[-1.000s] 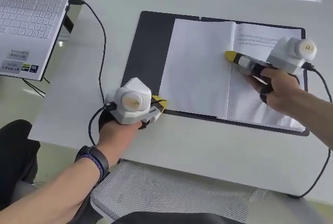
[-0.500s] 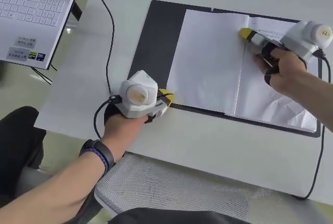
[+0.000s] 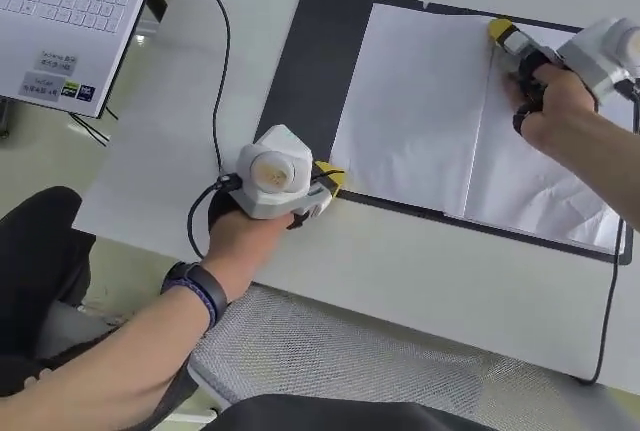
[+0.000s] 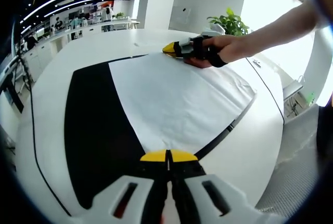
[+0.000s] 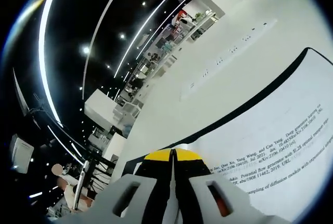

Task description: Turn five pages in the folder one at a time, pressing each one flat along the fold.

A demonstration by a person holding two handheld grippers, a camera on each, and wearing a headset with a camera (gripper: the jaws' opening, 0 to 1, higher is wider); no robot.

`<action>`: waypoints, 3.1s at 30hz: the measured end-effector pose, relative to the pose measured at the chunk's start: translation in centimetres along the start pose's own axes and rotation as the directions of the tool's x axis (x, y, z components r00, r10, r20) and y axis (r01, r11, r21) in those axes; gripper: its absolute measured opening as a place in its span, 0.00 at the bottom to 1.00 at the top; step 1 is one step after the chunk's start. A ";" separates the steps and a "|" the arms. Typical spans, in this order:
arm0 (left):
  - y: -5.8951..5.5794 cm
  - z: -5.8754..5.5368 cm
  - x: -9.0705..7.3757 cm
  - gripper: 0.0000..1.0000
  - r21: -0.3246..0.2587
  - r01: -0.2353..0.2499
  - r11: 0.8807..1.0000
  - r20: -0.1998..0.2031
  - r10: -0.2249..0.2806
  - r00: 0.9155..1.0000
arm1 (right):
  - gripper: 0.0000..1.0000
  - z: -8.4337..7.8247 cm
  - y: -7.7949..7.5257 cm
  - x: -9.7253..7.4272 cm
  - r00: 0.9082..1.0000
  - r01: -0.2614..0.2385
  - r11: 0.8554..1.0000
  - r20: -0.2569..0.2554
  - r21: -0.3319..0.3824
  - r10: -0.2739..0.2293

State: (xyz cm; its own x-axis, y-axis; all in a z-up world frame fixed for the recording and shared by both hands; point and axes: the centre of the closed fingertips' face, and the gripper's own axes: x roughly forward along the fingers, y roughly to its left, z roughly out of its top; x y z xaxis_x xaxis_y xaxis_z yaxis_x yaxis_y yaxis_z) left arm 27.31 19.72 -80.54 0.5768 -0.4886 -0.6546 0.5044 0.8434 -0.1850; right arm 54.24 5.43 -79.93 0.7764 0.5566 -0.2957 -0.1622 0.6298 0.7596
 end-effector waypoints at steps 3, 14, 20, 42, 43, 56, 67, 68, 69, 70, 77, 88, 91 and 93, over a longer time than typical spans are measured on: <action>0.0 0.0 0.0 0.00 -0.007 -0.001 1.000 0.003 0.001 1.000 | 0.00 0.4 -0.5 0.5 1.000 0.003 1.000 0.014 0.016 -0.003; 0.1 0.1 0.0 0.00 -0.026 -0.003 1.000 0.009 0.003 1.000 | 0.00 -0.4 -0.3 0.1 0.998 -0.054 0.998 -0.023 0.015 0.054; -0.1 0.3 -0.3 0.00 -0.035 -0.006 0.999 0.017 0.007 1.000 | 0.00 -2.5 0.9 -1.9 0.990 -0.105 0.993 -0.097 -0.043 0.101; 0.1 0.0 0.0 0.00 0.001 0.012 1.000 -0.004 -0.012 1.000 | 0.00 -6.4 3.9 -7.9 0.978 -0.167 0.986 -0.135 -0.032 0.161; 0.1 0.0 0.1 0.00 0.000 0.012 1.000 -0.005 -0.012 1.000 | 0.00 -6.5 4.1 -8.2 0.978 -0.168 0.985 -0.132 -0.029 0.163; 0.3 -0.2 0.3 0.00 0.014 0.006 1.000 -0.021 -0.006 1.000 | 0.00 -8.9 4.5 -11.7 0.965 -0.206 0.978 -0.175 -0.041 0.196; 0.9 -0.7 1.0 0.00 0.022 0.007 1.000 -0.027 -0.007 1.000 | 0.00 -11.6 5.2 -14.6 0.947 -0.241 0.969 -0.232 -0.050 0.224; 0.9 -0.7 1.0 0.00 0.023 0.007 1.000 -0.027 -0.007 1.000 | 0.00 -11.8 5.3 -14.8 0.945 -0.243 0.969 -0.237 -0.049 0.225; 0.9 -0.7 1.0 0.00 0.023 0.007 1.000 -0.027 -0.006 1.000 | 0.00 -12.1 5.3 -15.1 0.943 -0.246 0.968 -0.244 -0.050 0.227; 0.9 -0.7 1.0 0.00 0.022 0.007 1.000 -0.027 -0.006 1.000 | 0.00 -12.3 5.4 -15.3 0.942 -0.247 0.968 -0.247 -0.049 0.228; 1.0 -0.7 1.0 0.00 0.019 -0.001 1.000 -0.024 0.001 1.000 | 0.00 -14.1 5.8 -17.3 0.929 -0.259 0.964 -0.286 -0.056 0.233; 0.9 -0.7 1.0 0.00 0.031 -0.003 1.000 -0.023 0.003 1.000 | 0.00 -16.5 6.2 -19.9 0.913 -0.264 0.958 -0.351 -0.113 0.210; 0.9 -0.8 1.0 0.00 0.036 -0.005 0.999 -0.023 0.005 1.000 | 0.00 -16.7 6.1 -20.2 0.912 -0.257 0.959 -0.357 -0.116 0.201; 0.8 -0.8 1.0 0.00 0.039 -0.006 0.999 -0.020 0.007 1.000 | 0.00 -16.9 6.1 -20.3 0.911 -0.255 0.960 -0.361 -0.112 0.200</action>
State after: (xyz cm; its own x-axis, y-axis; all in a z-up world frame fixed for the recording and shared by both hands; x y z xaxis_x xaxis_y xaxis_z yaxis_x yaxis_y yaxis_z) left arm 27.83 20.09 -81.93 0.5670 -0.4783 -0.6707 0.5256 0.8369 -0.1524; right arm 27.17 7.11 -79.10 0.4546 0.8286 -0.3267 -0.4225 0.5236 0.7398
